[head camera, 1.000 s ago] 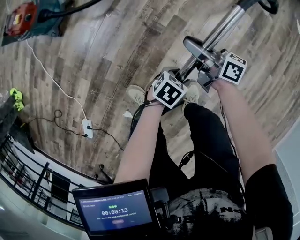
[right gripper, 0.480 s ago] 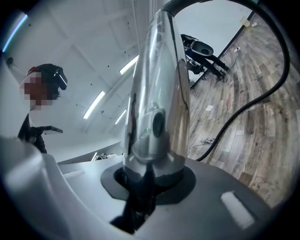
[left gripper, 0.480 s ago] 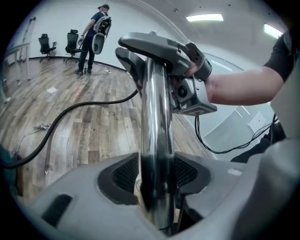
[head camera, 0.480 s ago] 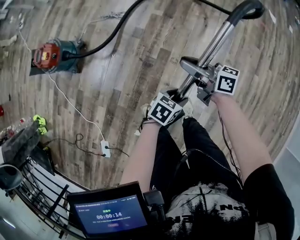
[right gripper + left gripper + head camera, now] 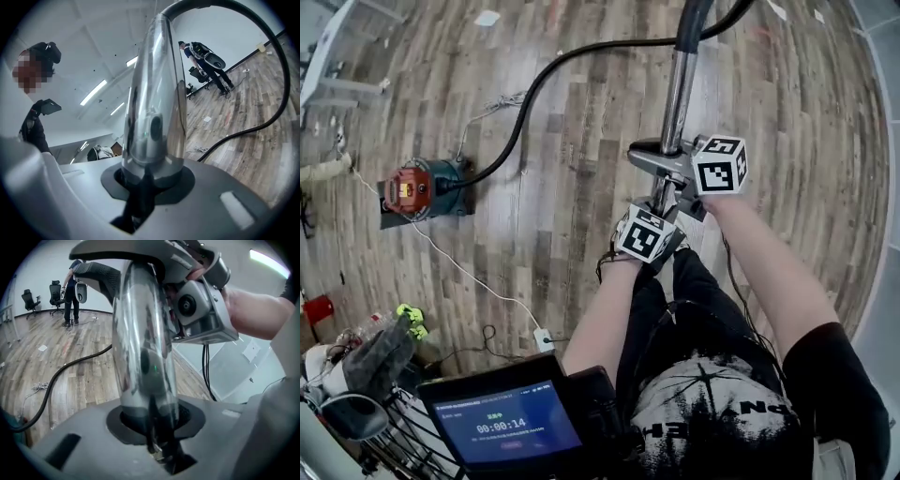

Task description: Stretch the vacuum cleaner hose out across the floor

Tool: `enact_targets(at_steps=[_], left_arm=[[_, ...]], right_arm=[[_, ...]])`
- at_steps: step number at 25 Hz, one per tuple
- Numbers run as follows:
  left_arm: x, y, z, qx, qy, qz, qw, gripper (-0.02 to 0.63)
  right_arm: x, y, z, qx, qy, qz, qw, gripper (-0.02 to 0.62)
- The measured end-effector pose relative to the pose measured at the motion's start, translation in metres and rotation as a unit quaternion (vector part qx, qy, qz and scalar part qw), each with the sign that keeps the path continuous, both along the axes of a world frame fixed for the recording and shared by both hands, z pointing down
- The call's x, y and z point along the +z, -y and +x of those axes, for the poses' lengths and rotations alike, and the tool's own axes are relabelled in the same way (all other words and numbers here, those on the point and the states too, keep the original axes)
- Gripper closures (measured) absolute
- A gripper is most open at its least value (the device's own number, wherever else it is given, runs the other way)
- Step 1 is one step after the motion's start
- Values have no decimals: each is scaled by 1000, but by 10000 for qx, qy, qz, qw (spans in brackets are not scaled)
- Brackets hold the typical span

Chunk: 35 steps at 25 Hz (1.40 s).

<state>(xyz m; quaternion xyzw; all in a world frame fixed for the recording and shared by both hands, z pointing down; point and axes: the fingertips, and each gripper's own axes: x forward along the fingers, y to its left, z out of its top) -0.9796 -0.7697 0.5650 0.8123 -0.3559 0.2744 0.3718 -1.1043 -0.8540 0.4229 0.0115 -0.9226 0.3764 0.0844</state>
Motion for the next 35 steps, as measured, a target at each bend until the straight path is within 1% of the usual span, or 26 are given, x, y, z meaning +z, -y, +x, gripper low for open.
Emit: enact_targets(at_steps=[4, 7, 10, 15, 19, 22, 24, 27, 31, 33, 35], left_arm=[[-20, -6, 28, -301, -379, 101, 9988, 504], [-29, -6, 40, -524, -329, 145, 9980, 506], [-38, -3, 61, -704, -276, 209, 9969, 506], [-50, -7, 134, -1073, -345, 249, 9933, 506], [-58, -12, 175, -1332, -158, 351, 9903, 506], [-67, -19, 201, -1419, -47, 438, 9889, 506], [-72, -25, 212, -1478, 26, 493, 9878, 506], [-72, -48, 223, -1568, 142, 517, 9862, 506], [-75, -70, 226, -1673, 216, 595, 9839, 508], [-77, -91, 230, -1699, 269, 646, 9830, 508], [-82, -121, 239, -1696, 314, 731, 9823, 508]], right_arm=[[-13, -2, 18, 400, -3, 1, 9992, 541], [-20, -2, 29, 515, -229, 94, 9984, 547], [-27, -3, 49, 457, -419, 223, 9978, 538], [-38, -17, 115, 177, -420, 224, 9987, 545], [-52, -31, 158, -70, -263, 285, 9992, 545], [-65, -43, 187, -174, -148, 342, 9992, 545], [-73, -52, 199, -232, -62, 399, 9989, 545], [-75, -77, 213, -309, 59, 382, 9988, 544], [-81, -103, 218, -406, 178, 408, 9982, 545], [-85, -125, 224, -435, 244, 428, 9978, 545], [-93, -159, 234, -435, 304, 491, 9974, 545]])
